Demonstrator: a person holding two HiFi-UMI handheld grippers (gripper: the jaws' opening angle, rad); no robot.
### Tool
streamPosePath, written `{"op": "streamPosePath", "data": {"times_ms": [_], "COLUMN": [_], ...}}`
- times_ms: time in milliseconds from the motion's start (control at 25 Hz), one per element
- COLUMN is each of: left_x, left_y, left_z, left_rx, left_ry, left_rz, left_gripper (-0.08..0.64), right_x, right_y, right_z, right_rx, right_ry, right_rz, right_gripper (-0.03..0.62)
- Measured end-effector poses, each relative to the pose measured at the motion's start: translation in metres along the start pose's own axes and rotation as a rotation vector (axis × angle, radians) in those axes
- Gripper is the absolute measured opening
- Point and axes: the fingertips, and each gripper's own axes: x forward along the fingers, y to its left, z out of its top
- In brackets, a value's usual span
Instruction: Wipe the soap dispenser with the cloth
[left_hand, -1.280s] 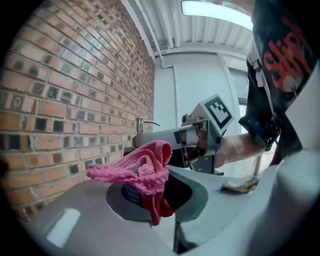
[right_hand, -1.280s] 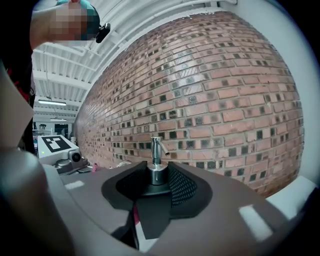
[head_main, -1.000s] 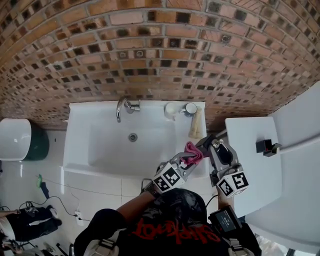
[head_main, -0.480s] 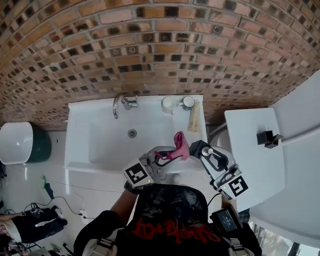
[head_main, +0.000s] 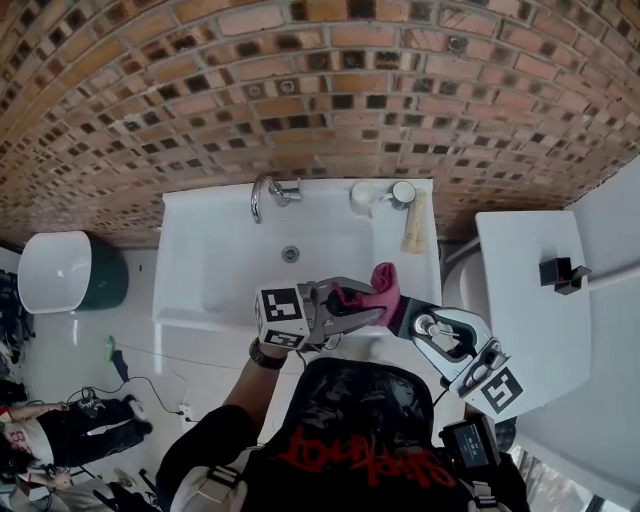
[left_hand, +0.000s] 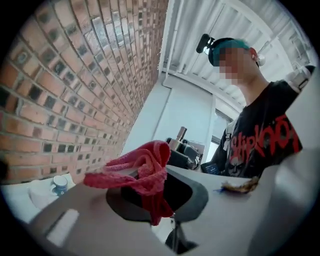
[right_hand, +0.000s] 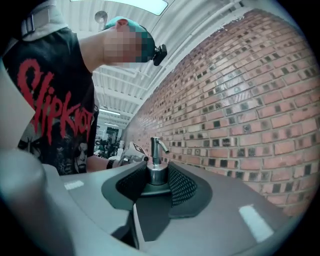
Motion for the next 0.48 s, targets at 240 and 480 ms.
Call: {"op": "streamPosePath", "data": {"times_ms": [240,480], "left_x": [-0.003,0.006], "left_y": [0.011,-0.015], "left_z": [-0.040,-0.024], "left_rx": [-0.038,0.077], "left_ry": [0.117,0.090], "left_rz": [0.040,-0.010], "left_gripper": [0.048,0.049], "right_x": [-0.011,-0.002], "right_y": [0.003,0.009], "right_z": [0.015,-0.027], "right_rx": [-0.031,-0.025], "right_ry": [-0.041,0.100], "right_rz": [0.027,0.034], "right_gripper": [0.133,0.133]}}
